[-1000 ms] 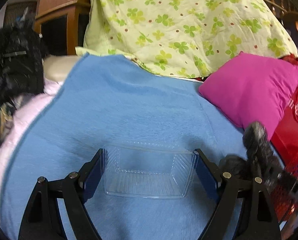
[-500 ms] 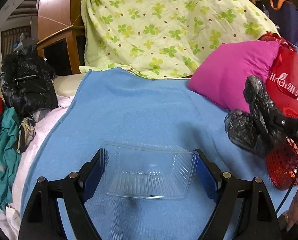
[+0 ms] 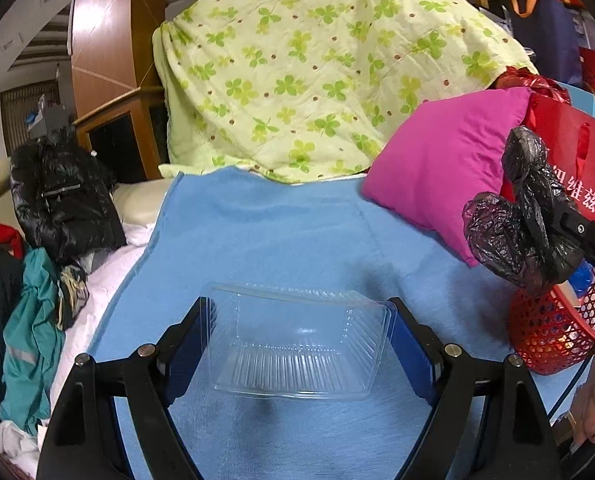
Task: Collect trash
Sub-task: 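Carry the clear box with left tool while right tool carries black bag to basket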
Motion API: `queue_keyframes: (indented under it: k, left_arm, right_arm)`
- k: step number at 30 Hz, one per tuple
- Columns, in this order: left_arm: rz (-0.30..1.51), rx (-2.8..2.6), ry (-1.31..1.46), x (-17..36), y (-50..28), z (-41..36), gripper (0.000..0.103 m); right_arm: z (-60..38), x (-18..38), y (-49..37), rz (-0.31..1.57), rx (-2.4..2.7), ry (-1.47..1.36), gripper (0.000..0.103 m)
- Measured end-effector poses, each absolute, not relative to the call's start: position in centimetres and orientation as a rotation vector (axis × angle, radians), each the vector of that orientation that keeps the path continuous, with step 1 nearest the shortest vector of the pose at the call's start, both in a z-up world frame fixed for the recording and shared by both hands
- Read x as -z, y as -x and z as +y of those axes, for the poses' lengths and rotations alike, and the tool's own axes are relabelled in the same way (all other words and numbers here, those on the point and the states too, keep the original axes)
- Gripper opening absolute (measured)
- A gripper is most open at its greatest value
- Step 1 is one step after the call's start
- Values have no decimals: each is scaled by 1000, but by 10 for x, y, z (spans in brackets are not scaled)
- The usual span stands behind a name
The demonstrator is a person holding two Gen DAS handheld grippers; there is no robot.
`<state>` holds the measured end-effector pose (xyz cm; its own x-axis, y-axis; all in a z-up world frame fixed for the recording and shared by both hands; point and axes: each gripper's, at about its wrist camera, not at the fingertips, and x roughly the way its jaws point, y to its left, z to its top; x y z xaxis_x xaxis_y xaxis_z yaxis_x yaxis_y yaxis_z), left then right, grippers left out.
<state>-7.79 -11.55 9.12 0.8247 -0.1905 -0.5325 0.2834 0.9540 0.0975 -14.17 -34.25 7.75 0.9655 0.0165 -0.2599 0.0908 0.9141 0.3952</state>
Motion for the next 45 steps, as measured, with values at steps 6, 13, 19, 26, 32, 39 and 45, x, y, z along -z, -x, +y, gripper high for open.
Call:
queue_keyframes:
  k: [6,13,19,26,32,39,45]
  left_arm:
    - [518,285,-205,-100,88,-135,86]
    - [498,318,-236,-108,96,-159,86]
    - [480,352,-264,-114,102,-183,86]
    - [462,398,-296,-120,111,-213,86]
    - [451,437,-322,-123,119,-237,86]
    - [442,482,-342,-126,126,-262,86]
    - [435,521,-357,-130,132,-284,86]
  right_arm:
    - [-361,-83,159,215,65,-441,39]
    - [-386,-87,176,170,96,-480,39]
    - [-406,-90,191,132,122,-516,39]
    - [-427,-90,210,98,160,-541,39]
    - [-445,-88,225,79,193,-559,39]
    - [-464,-86,241,61,228,-582,39]
    - [-481,-83,251,52,256,-614,39]
